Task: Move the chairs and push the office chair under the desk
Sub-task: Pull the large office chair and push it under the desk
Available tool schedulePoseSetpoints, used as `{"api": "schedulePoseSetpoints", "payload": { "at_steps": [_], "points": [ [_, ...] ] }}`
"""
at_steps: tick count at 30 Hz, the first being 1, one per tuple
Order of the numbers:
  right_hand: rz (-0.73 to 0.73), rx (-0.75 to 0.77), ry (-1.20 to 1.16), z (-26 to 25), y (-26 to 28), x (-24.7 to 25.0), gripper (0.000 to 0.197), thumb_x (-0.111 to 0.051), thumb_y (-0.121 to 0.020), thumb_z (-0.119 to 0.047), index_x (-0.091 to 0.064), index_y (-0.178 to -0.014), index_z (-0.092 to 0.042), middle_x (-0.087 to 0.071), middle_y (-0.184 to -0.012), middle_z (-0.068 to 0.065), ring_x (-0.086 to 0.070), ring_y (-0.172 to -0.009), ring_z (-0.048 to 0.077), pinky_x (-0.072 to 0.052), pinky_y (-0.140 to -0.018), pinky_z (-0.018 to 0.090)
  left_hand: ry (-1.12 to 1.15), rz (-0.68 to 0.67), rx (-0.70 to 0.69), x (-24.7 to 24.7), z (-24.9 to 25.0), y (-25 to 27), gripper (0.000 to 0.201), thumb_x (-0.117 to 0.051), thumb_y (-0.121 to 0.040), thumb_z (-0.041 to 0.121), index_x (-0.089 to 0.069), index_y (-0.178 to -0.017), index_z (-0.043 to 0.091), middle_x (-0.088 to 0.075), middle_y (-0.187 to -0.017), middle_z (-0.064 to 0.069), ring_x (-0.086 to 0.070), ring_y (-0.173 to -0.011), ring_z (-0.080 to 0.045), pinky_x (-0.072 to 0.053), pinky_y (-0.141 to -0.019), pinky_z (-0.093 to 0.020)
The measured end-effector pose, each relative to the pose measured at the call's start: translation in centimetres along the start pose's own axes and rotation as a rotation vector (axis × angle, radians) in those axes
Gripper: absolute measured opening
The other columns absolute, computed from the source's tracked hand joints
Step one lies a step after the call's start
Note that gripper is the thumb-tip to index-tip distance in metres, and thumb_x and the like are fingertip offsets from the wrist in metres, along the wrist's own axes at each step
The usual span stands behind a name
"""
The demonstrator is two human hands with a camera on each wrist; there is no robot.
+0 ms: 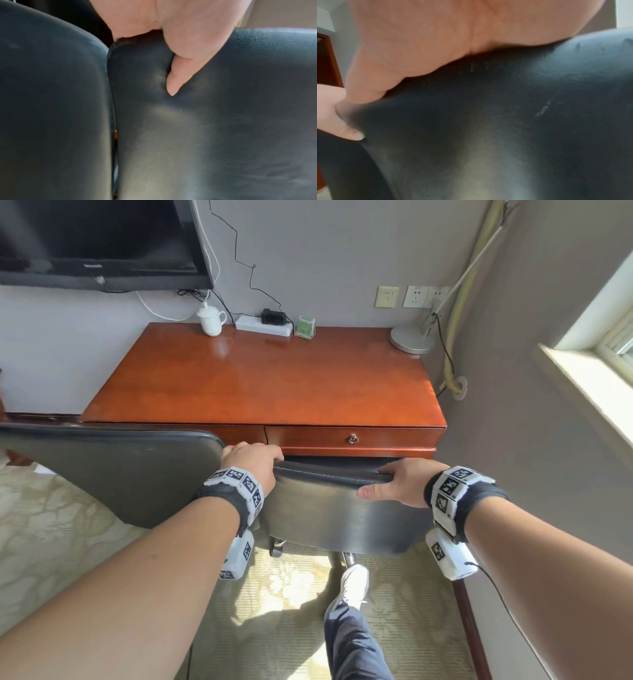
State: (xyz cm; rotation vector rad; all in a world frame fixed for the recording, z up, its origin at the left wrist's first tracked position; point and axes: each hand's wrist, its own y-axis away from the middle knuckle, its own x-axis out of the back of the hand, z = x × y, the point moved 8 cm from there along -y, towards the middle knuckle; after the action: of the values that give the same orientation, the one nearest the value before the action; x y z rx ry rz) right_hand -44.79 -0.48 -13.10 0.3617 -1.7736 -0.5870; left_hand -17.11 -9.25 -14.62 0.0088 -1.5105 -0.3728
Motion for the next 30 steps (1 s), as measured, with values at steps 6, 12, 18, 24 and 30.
{"api": "schedulePoseSetpoints", "payload": {
  "at_steps": [6,12,18,24,30],
  "points": [
    [0.08,-0.003,0.052,1.2,-2.0,2.7,0.121,-0.046,-0.05,-0.111,-0.06,-0.146,-0.038,-0.07,-0.131,-0.01,-0.065,-0.12,0.02,-0.052,-0.1,0.035,0.0,-0.015,0.014,0.6,0.9,-1.5,0.049,-0.051,-0.09,0.016,-0.06,-0.126,0.049,-0.067,-0.122,0.016,-0.049,-0.12,-0.023,-0.033,-0.101,-0.041],
    [0.139,0.015,0.1,3.3,-1.0,2.8,0.109,-0.047,-0.051,-0.108,-0.062,-0.14,-0.048,-0.071,-0.125,-0.016,-0.064,-0.117,0.017,-0.053,-0.101,0.037,0.02,-0.021,-0.014,-0.2,3.2,1.7,0.045,-0.049,-0.092,0.02,-0.061,-0.127,0.045,-0.068,-0.118,0.012,-0.052,-0.117,-0.025,-0.036,-0.098,-0.044],
    [0.106,0.012,0.167,3.9,2.4,1.4,0.094,-0.049,-0.059,-0.105,-0.056,-0.141,-0.057,-0.068,-0.118,-0.022,-0.064,-0.109,0.014,-0.054,-0.092,0.035,0.014,-0.009,-0.051,-2.0,4.5,6.3,0.054,-0.046,-0.094,0.013,-0.054,-0.14,0.041,-0.065,-0.125,0.01,-0.051,-0.119,-0.024,-0.035,-0.101,-0.044],
    [0.176,0.061,0.252,2.3,1.0,1.6,0.09,-0.046,-0.068,-0.1,-0.063,-0.138,-0.045,-0.073,-0.118,-0.013,-0.067,-0.113,0.019,-0.053,-0.092,0.034,0.007,-0.033,-0.045,-0.8,2.0,3.6,0.04,-0.049,-0.097,0.025,-0.058,-0.128,0.049,-0.066,-0.11,0.017,-0.051,-0.114,-0.02,-0.035,-0.096,-0.043],
    [0.267,0.056,0.346,1.8,-2.5,4.1,0.086,-0.034,-0.07,-0.103,-0.073,-0.11,-0.038,-0.072,-0.093,-0.007,-0.069,-0.093,0.023,-0.059,-0.086,0.038,-0.029,0.009,-0.043,1.2,1.7,-1.2,0.027,-0.052,-0.098,0.028,-0.064,-0.116,0.044,-0.064,-0.112,0.014,-0.053,-0.113,-0.024,-0.038,-0.096,-0.044]
  ]
}}
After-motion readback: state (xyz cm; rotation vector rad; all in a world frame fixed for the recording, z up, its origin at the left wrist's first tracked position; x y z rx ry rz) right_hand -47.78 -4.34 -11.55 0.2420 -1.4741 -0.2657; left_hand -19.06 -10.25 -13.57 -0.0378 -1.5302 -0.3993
